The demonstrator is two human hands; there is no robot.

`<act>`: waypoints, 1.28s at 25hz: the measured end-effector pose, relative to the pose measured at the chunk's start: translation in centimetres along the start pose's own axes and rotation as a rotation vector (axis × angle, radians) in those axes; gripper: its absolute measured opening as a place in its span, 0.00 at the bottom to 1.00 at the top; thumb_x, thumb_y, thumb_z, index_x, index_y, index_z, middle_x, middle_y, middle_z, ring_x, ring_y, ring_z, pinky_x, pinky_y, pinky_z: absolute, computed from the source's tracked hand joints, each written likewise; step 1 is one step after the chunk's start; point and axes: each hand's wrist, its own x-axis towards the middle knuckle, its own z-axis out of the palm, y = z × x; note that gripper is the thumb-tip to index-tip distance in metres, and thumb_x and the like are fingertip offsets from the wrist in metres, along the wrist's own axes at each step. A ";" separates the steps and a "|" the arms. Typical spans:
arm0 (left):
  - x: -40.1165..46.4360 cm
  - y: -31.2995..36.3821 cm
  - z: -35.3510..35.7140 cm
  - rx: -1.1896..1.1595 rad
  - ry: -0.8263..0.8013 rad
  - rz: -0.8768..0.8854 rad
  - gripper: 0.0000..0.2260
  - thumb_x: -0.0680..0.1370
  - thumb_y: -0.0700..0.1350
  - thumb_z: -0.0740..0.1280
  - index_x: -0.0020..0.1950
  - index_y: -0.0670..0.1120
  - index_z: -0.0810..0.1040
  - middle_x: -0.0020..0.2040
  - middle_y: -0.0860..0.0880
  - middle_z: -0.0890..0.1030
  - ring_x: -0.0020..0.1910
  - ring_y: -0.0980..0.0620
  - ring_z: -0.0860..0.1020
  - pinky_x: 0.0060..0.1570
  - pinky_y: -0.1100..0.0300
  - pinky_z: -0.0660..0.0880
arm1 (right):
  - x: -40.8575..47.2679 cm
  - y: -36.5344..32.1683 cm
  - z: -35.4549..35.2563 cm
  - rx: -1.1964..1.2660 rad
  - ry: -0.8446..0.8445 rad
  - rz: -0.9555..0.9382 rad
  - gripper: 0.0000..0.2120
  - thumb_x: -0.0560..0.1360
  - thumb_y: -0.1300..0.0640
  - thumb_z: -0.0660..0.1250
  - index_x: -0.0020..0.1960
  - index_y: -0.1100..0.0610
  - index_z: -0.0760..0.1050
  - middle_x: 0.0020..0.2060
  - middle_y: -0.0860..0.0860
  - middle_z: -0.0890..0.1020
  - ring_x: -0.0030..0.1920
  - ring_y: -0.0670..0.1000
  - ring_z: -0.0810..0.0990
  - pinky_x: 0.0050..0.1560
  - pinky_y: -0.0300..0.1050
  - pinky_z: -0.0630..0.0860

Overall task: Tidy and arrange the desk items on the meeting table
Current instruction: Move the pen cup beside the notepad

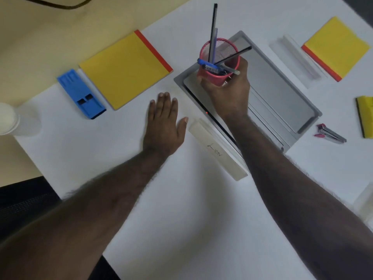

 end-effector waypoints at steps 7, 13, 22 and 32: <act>0.2 0.1 0.0 0.028 -0.035 -0.025 0.30 0.87 0.57 0.55 0.82 0.38 0.63 0.83 0.37 0.60 0.85 0.40 0.55 0.82 0.40 0.53 | 6.1 -2.7 6.4 0.030 -0.087 -0.048 0.44 0.68 0.39 0.82 0.75 0.57 0.68 0.63 0.49 0.84 0.58 0.47 0.85 0.55 0.43 0.85; 0.2 -0.1 0.5 0.049 -0.030 -0.038 0.30 0.87 0.58 0.54 0.83 0.40 0.62 0.84 0.38 0.59 0.85 0.42 0.54 0.82 0.41 0.52 | 9.4 -3.4 10.3 0.026 -0.129 -0.038 0.45 0.67 0.38 0.82 0.74 0.56 0.68 0.63 0.48 0.84 0.58 0.46 0.85 0.57 0.43 0.85; 0.1 -0.3 1.0 0.039 -0.018 -0.065 0.32 0.86 0.62 0.52 0.83 0.43 0.61 0.84 0.42 0.59 0.85 0.43 0.54 0.84 0.44 0.51 | 9.4 -1.5 12.4 -0.028 -0.197 0.013 0.44 0.67 0.43 0.84 0.76 0.55 0.67 0.68 0.50 0.81 0.64 0.51 0.82 0.60 0.44 0.83; 0.0 -0.4 0.7 -0.028 0.024 -0.055 0.31 0.86 0.60 0.55 0.81 0.41 0.65 0.83 0.40 0.63 0.84 0.42 0.58 0.81 0.42 0.58 | 3.8 -0.1 7.0 -0.203 -0.055 -0.009 0.40 0.74 0.43 0.77 0.80 0.52 0.66 0.77 0.50 0.74 0.75 0.52 0.75 0.73 0.54 0.77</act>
